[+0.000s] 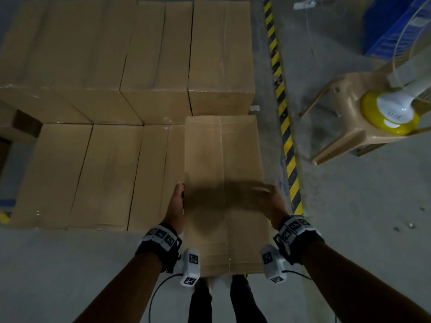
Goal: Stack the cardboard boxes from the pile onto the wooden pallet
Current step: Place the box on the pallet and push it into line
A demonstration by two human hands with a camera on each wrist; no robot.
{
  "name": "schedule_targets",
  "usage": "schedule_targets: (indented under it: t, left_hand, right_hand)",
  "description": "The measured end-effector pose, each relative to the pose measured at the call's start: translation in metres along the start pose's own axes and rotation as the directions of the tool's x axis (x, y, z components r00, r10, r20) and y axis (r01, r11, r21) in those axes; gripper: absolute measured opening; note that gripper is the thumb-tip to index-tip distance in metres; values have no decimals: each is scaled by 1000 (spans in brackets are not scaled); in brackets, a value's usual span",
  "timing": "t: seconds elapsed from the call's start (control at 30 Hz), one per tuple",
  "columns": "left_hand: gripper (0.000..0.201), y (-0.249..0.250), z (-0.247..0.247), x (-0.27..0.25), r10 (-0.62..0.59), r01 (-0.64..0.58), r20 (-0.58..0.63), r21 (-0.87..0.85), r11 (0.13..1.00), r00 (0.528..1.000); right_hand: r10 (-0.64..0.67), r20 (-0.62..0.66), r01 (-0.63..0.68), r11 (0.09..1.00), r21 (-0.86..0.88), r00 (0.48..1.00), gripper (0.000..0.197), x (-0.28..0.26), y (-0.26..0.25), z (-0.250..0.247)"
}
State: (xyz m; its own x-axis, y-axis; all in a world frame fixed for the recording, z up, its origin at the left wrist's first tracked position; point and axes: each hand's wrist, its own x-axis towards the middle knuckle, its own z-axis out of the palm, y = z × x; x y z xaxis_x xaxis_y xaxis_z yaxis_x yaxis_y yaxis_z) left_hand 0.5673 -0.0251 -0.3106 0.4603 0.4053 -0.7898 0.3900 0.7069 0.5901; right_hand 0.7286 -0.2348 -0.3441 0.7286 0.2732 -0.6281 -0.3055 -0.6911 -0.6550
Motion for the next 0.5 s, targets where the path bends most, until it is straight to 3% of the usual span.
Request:
schedule_targets:
  t: [0.1,0.23,0.37,0.5]
  left_hand:
    - [51,6,3,12,21,-21,-10,23,1000,1000]
    - [94,11,-2,44,61,-58,-28,72,996,998]
    - [55,41,16,48,84,-83,-11,62,995,996]
    - [68,49,18,60,85,-82,-31,91,992,996]
  right_hand:
    - [-45,-41,49,994,98,998,31,11,-5,-3]
    - [-59,-56,62,996,68,997,34,37,-17,-6]
    - [-107,-62,110,993,46,992,37,53,-37,-10]
    - [-128,-54,127,992,-14,990,25,54,-54,-18]
